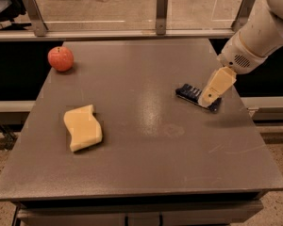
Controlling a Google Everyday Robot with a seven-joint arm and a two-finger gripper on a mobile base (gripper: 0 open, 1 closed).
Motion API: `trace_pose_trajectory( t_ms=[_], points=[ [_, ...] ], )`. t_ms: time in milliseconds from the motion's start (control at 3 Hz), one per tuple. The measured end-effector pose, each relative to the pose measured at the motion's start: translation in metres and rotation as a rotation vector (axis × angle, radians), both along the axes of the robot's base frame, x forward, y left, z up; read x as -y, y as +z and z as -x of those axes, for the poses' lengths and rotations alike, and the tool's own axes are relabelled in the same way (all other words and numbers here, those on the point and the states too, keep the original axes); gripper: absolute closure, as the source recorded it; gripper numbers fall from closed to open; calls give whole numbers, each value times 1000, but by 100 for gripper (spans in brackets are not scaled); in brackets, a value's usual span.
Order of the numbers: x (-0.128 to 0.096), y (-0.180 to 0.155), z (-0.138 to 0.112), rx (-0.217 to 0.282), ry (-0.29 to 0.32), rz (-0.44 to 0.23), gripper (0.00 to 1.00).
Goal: Move rxbar blueberry near sponge
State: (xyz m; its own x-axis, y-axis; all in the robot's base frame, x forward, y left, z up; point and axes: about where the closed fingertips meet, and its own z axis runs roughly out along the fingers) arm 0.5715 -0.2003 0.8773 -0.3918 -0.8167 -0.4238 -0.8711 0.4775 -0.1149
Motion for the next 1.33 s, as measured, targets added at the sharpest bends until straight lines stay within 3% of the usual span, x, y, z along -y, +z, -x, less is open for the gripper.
trace_pose_trajectory(
  t_ms=[667, 1333],
  points=[
    [-4, -28, -3, -33, -20, -9, 0],
    [-5, -39, -6, -42, -20, 2, 42]
  ],
)
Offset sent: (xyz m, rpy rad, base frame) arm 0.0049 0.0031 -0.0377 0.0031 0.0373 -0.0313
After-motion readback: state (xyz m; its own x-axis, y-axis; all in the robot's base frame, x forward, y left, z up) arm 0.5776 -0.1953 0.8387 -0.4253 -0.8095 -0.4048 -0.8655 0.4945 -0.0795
